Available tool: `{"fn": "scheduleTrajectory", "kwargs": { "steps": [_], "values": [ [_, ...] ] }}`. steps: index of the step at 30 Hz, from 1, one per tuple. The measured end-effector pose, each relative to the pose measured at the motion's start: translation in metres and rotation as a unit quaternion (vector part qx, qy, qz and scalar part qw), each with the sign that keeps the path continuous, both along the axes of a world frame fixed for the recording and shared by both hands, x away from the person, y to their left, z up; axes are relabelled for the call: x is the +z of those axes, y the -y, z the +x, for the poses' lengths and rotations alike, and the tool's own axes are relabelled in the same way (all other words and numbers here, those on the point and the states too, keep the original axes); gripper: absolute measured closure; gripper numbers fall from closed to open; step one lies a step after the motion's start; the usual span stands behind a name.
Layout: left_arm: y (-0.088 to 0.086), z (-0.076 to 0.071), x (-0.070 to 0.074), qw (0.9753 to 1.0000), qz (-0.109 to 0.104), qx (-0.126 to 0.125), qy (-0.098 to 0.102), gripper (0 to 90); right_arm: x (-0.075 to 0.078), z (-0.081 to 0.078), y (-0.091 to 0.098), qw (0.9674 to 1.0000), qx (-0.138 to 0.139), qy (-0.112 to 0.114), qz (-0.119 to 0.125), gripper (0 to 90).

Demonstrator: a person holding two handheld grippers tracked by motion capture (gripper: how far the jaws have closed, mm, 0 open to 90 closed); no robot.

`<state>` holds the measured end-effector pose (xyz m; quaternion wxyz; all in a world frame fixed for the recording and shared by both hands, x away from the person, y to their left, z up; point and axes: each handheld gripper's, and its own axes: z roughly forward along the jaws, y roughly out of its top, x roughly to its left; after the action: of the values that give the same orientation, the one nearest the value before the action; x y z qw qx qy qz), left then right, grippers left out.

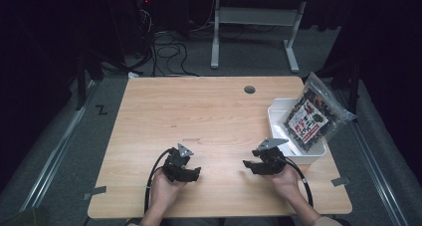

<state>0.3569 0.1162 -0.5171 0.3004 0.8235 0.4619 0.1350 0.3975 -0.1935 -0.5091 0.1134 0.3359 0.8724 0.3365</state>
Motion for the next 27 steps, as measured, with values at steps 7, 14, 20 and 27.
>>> {"fn": "scheduleTrajectory", "kwargs": {
  "steps": [7, 14, 20, 27],
  "values": [
    [0.000, 0.000, 0.000, 1.0000, -0.001, 0.000, 0.000, 30.2, -0.004, 0.000, 0.000, 1.0000, 0.001, 0.002, -0.003, 43.6],
    [0.000, 0.000, 0.000, 1.0000, -0.001, -0.001, 0.000, 30.2, -0.006, -0.001, 0.002, 1.0000, -0.001, 0.000, -0.006, 43.6],
    [0.001, 0.000, 0.000, 1.0000, -0.002, -0.001, 0.001, 30.2, -0.009, -0.002, 0.002, 1.0000, -0.005, -0.002, -0.008, 43.5],
    [0.001, -0.001, 0.001, 1.0000, -0.001, -0.002, 0.002, 30.2, -0.011, -0.003, 0.001, 0.9999, -0.005, -0.007, -0.008, 43.2]
  ]
}}
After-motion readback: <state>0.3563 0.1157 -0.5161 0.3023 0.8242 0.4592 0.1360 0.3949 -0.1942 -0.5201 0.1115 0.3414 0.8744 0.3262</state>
